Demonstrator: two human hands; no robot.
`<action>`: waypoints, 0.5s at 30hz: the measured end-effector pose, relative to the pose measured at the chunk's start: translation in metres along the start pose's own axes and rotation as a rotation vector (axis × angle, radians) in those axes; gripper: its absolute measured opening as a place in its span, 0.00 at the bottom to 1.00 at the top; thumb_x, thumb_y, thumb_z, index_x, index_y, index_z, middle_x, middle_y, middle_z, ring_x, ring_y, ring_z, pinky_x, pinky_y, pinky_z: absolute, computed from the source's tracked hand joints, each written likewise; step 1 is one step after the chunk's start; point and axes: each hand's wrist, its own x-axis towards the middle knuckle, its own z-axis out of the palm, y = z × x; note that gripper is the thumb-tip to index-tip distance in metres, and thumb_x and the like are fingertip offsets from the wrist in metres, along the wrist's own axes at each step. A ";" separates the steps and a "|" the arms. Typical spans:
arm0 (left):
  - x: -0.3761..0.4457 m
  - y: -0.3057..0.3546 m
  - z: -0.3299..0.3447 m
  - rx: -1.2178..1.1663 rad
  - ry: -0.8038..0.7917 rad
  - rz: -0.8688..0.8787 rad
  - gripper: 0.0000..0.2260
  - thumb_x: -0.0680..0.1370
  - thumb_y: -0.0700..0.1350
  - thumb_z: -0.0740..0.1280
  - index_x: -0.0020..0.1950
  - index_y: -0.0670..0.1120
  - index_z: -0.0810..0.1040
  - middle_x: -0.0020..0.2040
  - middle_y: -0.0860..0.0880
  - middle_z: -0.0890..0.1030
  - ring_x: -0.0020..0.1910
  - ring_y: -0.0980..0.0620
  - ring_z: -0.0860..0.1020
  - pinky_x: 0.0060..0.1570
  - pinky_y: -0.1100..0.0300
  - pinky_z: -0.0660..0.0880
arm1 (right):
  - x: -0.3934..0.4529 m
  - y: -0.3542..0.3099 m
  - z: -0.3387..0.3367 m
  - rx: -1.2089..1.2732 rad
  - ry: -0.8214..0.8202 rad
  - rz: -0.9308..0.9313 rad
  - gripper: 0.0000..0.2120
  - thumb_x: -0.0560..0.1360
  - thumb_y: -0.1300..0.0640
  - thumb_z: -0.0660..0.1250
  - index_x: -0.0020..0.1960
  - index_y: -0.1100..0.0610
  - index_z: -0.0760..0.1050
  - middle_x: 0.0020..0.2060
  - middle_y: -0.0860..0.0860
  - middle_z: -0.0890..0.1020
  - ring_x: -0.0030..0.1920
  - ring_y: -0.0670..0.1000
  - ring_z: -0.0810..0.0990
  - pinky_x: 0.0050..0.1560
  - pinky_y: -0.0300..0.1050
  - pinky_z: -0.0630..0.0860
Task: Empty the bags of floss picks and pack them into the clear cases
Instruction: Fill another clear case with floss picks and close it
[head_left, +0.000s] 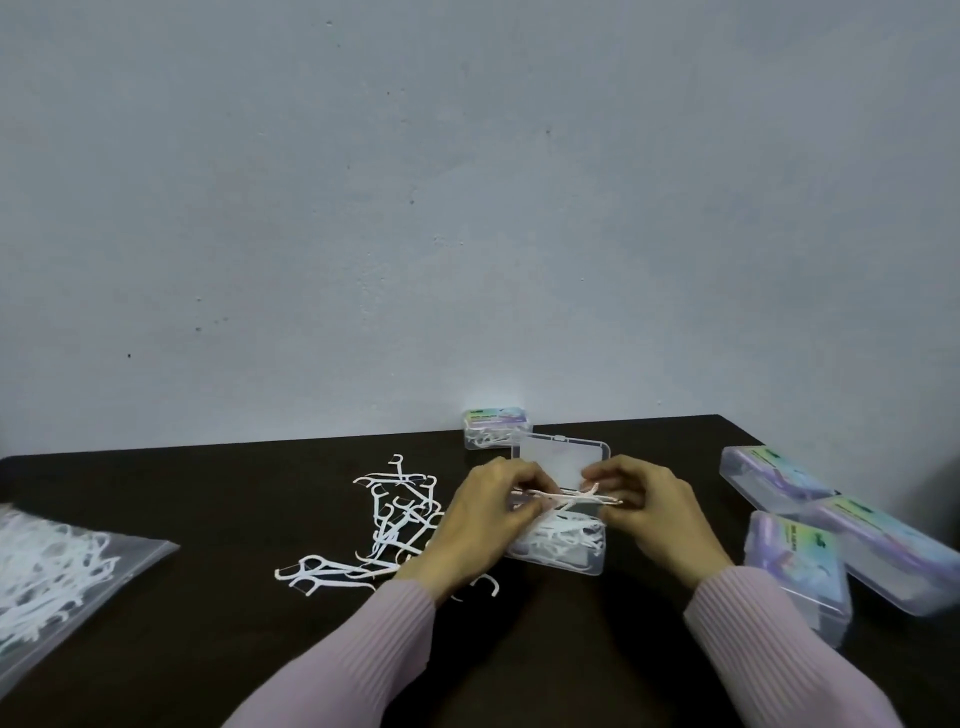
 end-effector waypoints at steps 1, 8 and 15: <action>0.000 0.000 0.000 -0.028 -0.005 -0.010 0.06 0.74 0.42 0.70 0.50 0.50 0.81 0.47 0.56 0.81 0.48 0.60 0.76 0.49 0.66 0.72 | 0.000 0.001 0.000 0.011 -0.016 -0.007 0.16 0.71 0.72 0.67 0.51 0.54 0.76 0.46 0.48 0.80 0.47 0.42 0.79 0.40 0.29 0.76; -0.006 0.000 -0.010 -0.264 0.049 -0.128 0.15 0.66 0.42 0.77 0.51 0.49 0.80 0.46 0.55 0.82 0.46 0.65 0.78 0.43 0.75 0.71 | -0.001 0.001 0.001 -0.016 -0.038 -0.076 0.21 0.72 0.76 0.60 0.53 0.53 0.75 0.49 0.45 0.80 0.52 0.41 0.79 0.47 0.28 0.75; -0.015 -0.014 -0.009 -0.262 0.208 -0.231 0.09 0.76 0.41 0.68 0.50 0.55 0.78 0.52 0.53 0.80 0.52 0.56 0.77 0.54 0.58 0.75 | -0.007 0.001 -0.001 -0.287 0.105 -0.108 0.14 0.72 0.69 0.65 0.49 0.50 0.75 0.44 0.45 0.78 0.44 0.40 0.77 0.44 0.29 0.74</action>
